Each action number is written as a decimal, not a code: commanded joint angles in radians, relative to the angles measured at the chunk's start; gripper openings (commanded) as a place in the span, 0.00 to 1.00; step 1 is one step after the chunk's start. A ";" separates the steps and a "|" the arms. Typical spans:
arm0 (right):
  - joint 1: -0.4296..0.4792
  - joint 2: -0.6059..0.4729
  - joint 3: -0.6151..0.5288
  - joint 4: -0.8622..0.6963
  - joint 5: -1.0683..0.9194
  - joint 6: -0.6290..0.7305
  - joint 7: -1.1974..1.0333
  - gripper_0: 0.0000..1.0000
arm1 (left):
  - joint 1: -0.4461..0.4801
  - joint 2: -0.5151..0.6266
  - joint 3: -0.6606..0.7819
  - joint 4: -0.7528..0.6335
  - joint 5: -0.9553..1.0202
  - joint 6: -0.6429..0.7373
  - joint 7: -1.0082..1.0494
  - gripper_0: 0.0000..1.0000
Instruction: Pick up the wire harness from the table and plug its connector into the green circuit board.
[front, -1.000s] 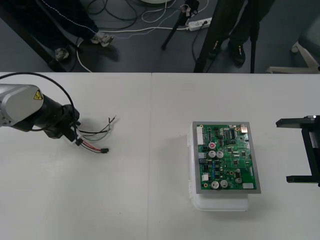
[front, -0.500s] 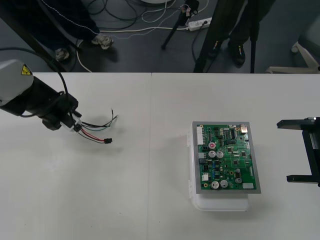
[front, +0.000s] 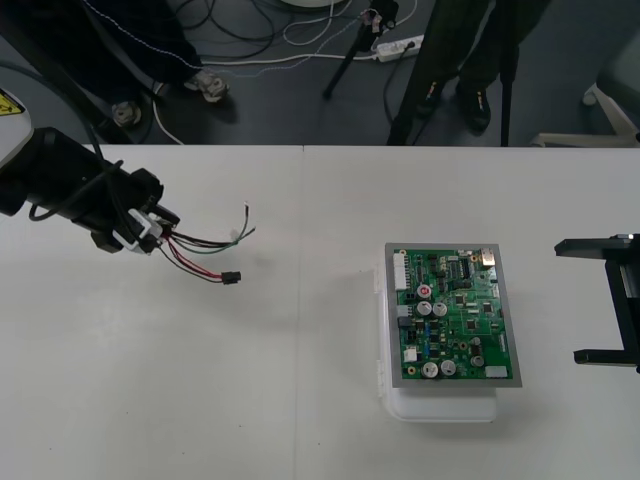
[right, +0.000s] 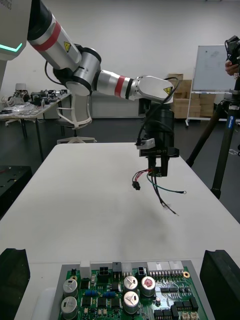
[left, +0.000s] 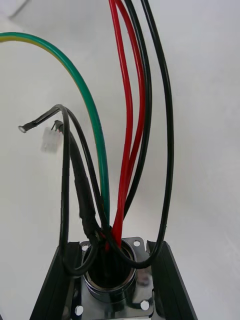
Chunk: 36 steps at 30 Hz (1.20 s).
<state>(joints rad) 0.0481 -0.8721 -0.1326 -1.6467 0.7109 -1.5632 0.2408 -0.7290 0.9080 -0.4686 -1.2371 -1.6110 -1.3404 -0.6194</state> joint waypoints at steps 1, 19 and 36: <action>0.013 -0.018 0.002 -0.002 -0.021 -0.008 0.069 1.00 | 0.102 0.045 0.108 -0.157 -0.006 -0.134 0.222 0.00; 0.015 -0.018 -0.001 -0.002 -0.022 -0.008 0.063 1.00 | 0.450 -0.136 0.493 -0.717 -0.081 -0.230 0.662 0.00; 0.013 -0.018 -0.001 -0.002 -0.036 -0.008 0.060 1.00 | 0.583 -0.363 0.525 -0.998 -0.044 -0.230 1.014 0.00</action>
<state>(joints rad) 0.0504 -0.8721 -0.1326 -1.6441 0.6925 -1.5633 0.2410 -0.1734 0.5721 0.0625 -2.1890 -1.6871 -1.5429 0.3660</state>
